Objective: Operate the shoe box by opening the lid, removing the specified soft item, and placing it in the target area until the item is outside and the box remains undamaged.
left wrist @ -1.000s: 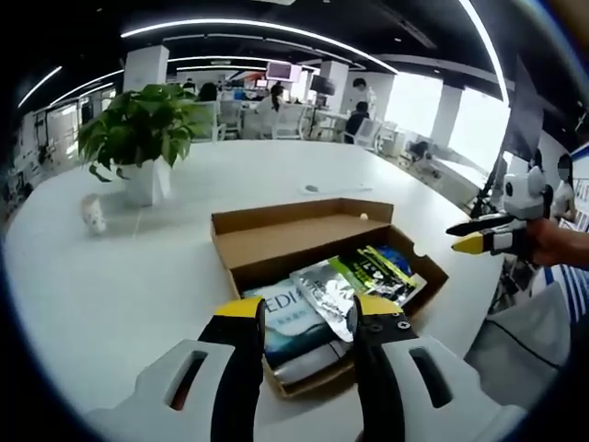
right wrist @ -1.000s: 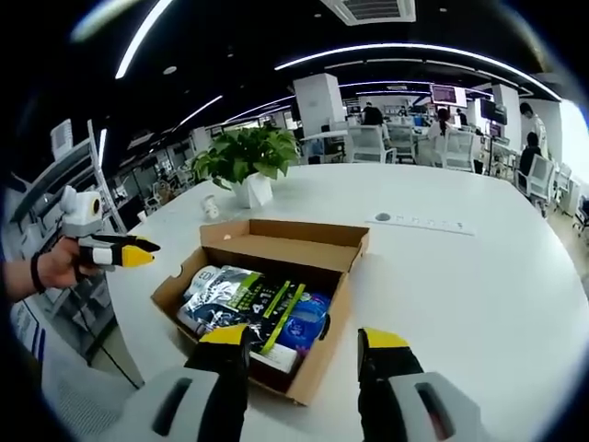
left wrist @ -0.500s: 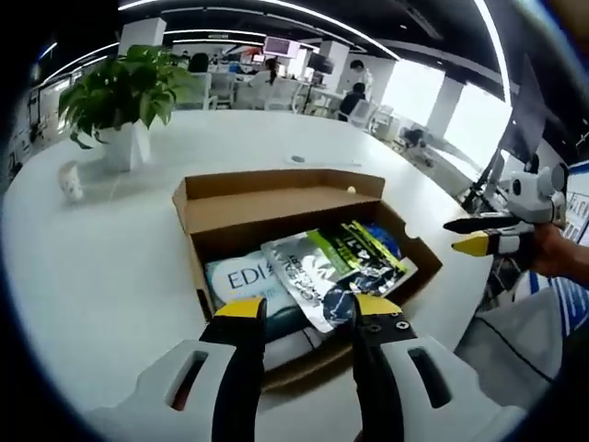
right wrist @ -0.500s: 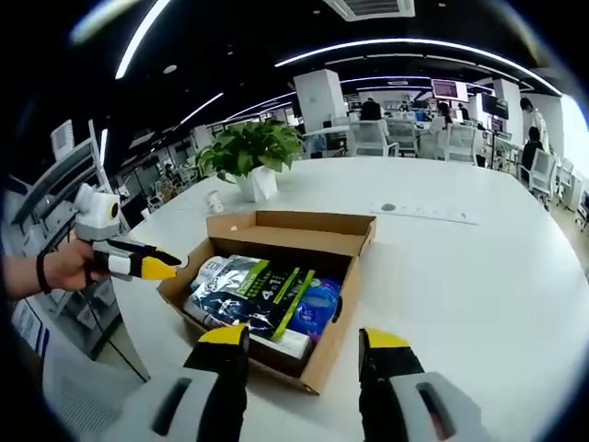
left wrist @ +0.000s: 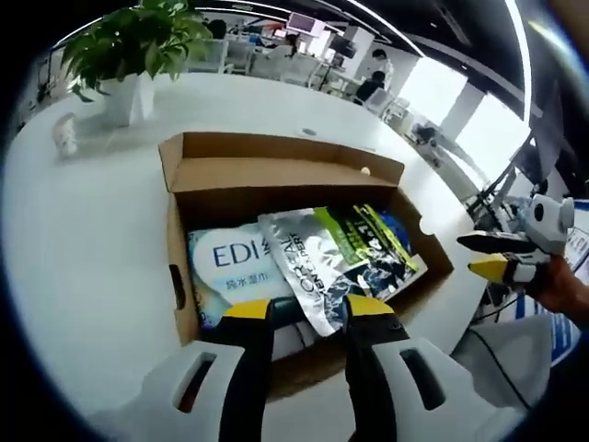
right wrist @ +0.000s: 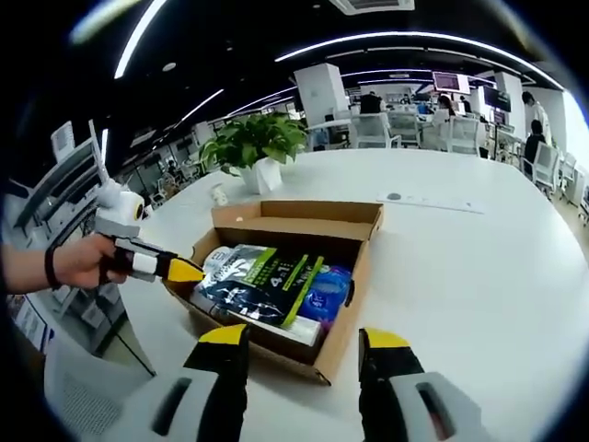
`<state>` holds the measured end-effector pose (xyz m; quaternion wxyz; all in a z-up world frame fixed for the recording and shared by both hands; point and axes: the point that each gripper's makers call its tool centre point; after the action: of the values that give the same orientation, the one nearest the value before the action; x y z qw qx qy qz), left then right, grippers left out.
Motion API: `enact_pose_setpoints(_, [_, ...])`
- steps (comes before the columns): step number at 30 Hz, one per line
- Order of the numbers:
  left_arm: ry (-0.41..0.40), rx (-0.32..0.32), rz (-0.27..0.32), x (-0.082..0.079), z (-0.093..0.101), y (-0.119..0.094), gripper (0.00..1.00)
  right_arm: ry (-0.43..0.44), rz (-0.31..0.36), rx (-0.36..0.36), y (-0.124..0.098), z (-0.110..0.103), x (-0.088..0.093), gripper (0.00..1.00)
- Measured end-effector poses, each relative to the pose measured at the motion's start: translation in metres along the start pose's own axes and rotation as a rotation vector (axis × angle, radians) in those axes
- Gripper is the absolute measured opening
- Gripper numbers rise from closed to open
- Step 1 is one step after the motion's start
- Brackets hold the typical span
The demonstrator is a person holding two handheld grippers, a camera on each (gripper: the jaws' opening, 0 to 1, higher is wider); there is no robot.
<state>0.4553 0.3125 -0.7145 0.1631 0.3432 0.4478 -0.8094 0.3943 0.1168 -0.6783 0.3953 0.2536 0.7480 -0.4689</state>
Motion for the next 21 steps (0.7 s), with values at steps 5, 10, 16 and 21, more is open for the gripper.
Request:
enact_pose_setpoints(5, [-0.021, 0.001, -0.032, 0.003, 0.000, 0.010, 0.27, 0.004, 0.003, 0.000, 0.000, 0.000, -0.001, 0.45])
enact_pose_setpoints(10, [-0.151, 0.028, -0.062, 0.007, 0.008, 0.015, 0.18, 0.011, 0.001, 0.002, 0.000, 0.001, 0.001, 0.45])
enact_pose_setpoints(16, [-0.147, 0.013, -0.068, 0.011, 0.007, 0.019, 0.10, 0.015, -0.007, -0.003, 0.001, 0.000, 0.005, 0.45])
enact_pose_setpoints(21, [-0.138, 0.004, -0.044, 0.008, 0.007, 0.016, 0.03, 0.024, -0.010, -0.021, 0.003, -0.003, 0.004, 0.43])
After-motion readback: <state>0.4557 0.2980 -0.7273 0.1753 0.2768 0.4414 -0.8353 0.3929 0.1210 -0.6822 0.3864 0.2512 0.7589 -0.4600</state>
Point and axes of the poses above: the point that each gripper's makers call its tool centre point, and the gripper's own axes: y roughly forward along the fingers, z roughly to its right, x roughly out of its underside, and after that the axes turned 6 degrees about z, right-handed
